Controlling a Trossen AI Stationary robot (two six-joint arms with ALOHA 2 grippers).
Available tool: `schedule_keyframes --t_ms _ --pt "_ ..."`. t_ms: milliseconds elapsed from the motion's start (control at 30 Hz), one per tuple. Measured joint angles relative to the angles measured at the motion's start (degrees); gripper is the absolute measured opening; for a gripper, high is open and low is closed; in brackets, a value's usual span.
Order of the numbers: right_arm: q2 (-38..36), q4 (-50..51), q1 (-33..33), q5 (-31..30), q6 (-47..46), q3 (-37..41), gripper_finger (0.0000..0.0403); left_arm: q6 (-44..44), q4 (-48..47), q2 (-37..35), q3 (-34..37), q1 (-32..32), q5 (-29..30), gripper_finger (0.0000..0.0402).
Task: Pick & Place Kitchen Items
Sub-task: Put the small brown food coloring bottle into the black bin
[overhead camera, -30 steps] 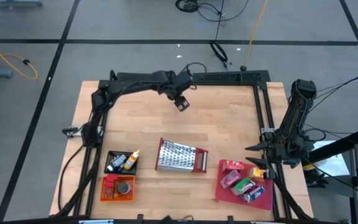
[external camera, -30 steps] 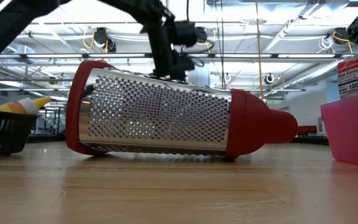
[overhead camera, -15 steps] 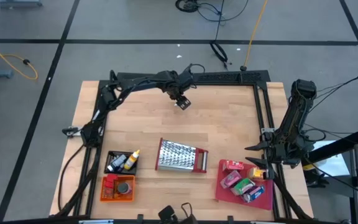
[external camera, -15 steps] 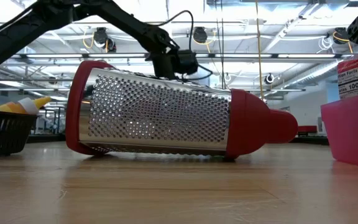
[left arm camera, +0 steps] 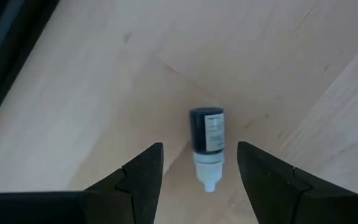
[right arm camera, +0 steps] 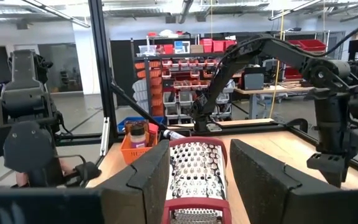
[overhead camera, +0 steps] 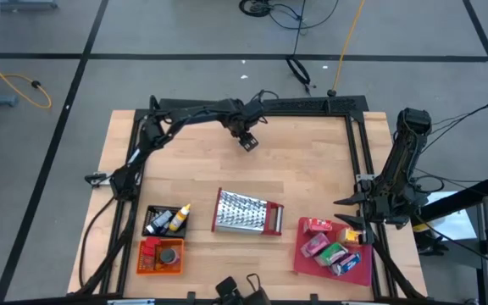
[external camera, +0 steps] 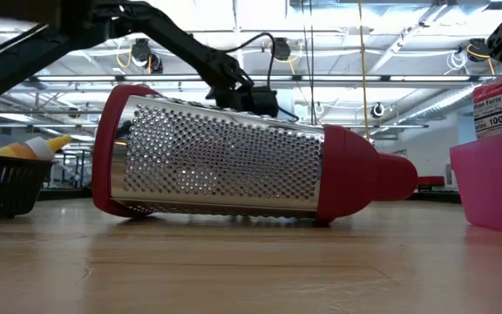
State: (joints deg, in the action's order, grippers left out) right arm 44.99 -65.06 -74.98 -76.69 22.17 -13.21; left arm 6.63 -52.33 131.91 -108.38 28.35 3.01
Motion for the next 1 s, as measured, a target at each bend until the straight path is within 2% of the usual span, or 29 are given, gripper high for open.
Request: schedule_keyframes --t_ms 267,400,567,700,867,1000 --pt "0.0 0.2 0.0 0.0 0.0 0.0 0.0160 -0.4 -0.4 1.1 0.0 0.0 0.0 0.0198" --pt "0.0 0.2 0.0 0.0 0.1 0.0 0.0160 -0.7 -0.3 1.1 0.0 0.0 -0.1 0.0147" --pt "0.0 0.2 0.0 0.0 0.2 0.0 0.0160 -5.7 -2.8 1.1 0.0 -0.3 2.1 0.0082" --pt "0.0 0.2 0.0 0.0 0.2 0.0 0.0160 -6.7 -4.6 1.0 0.0 -0.5 3.2 0.0054" --pt "0.0 0.2 0.0 0.0 0.4 0.0 0.0160 -5.5 -4.5 0.4 -0.3 -0.4 0.0 0.0007" --pt "0.0 0.2 0.0 0.0 0.4 0.0 0.0160 -5.0 -5.3 0.2 -0.2 -1.0 -0.6 0.0001"
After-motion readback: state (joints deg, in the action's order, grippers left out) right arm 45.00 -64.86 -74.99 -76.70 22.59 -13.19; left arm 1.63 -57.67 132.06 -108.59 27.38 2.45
